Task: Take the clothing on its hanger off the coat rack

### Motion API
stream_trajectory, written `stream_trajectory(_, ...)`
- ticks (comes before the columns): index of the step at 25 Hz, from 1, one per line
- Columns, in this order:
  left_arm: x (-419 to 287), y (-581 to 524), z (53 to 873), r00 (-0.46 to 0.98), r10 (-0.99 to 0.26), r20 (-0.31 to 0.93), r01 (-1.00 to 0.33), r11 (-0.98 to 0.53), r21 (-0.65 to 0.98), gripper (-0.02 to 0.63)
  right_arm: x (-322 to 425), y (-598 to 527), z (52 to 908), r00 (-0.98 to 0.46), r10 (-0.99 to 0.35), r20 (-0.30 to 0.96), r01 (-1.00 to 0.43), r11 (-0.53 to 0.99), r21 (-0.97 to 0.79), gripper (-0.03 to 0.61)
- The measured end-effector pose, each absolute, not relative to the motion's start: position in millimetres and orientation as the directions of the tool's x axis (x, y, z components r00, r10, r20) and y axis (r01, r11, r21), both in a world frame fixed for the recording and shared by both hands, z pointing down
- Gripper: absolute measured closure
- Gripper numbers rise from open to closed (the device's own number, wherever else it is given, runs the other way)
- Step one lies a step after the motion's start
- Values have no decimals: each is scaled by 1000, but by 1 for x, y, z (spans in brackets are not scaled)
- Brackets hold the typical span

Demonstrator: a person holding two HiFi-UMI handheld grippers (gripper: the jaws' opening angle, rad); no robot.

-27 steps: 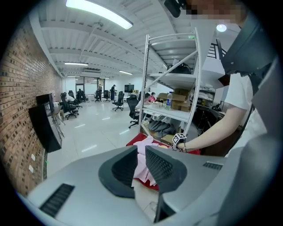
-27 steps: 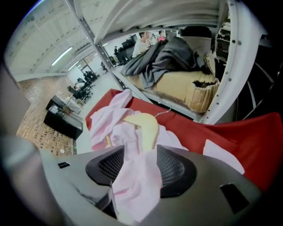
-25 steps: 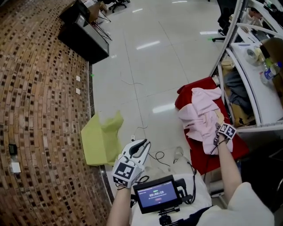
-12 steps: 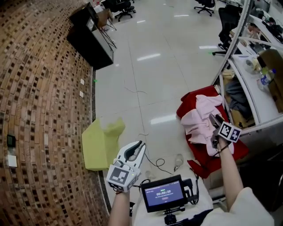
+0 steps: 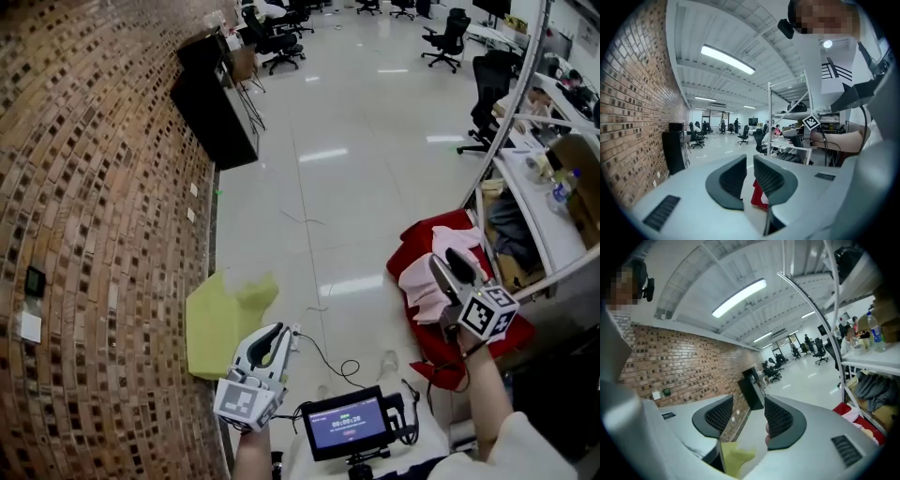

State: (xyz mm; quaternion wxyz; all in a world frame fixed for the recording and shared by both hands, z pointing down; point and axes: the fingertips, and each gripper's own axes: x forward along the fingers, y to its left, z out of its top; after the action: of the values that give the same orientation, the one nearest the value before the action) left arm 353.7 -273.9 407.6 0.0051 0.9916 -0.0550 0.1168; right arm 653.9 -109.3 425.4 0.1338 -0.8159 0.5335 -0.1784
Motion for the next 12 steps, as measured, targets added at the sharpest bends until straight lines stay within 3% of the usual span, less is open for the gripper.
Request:
stream_trajectory(6, 247, -321, 383, 967, -165, 192, -176, -984, 38, 565, 521, -174, 349, 233, -969, 78, -930, -246, -273, 365)
stream_trajectory(12, 166, -361, 379, 961, -238, 139, -245, -969, 34, 565, 418, -220, 334, 126, -991, 41, -979, -131, -157, 365)
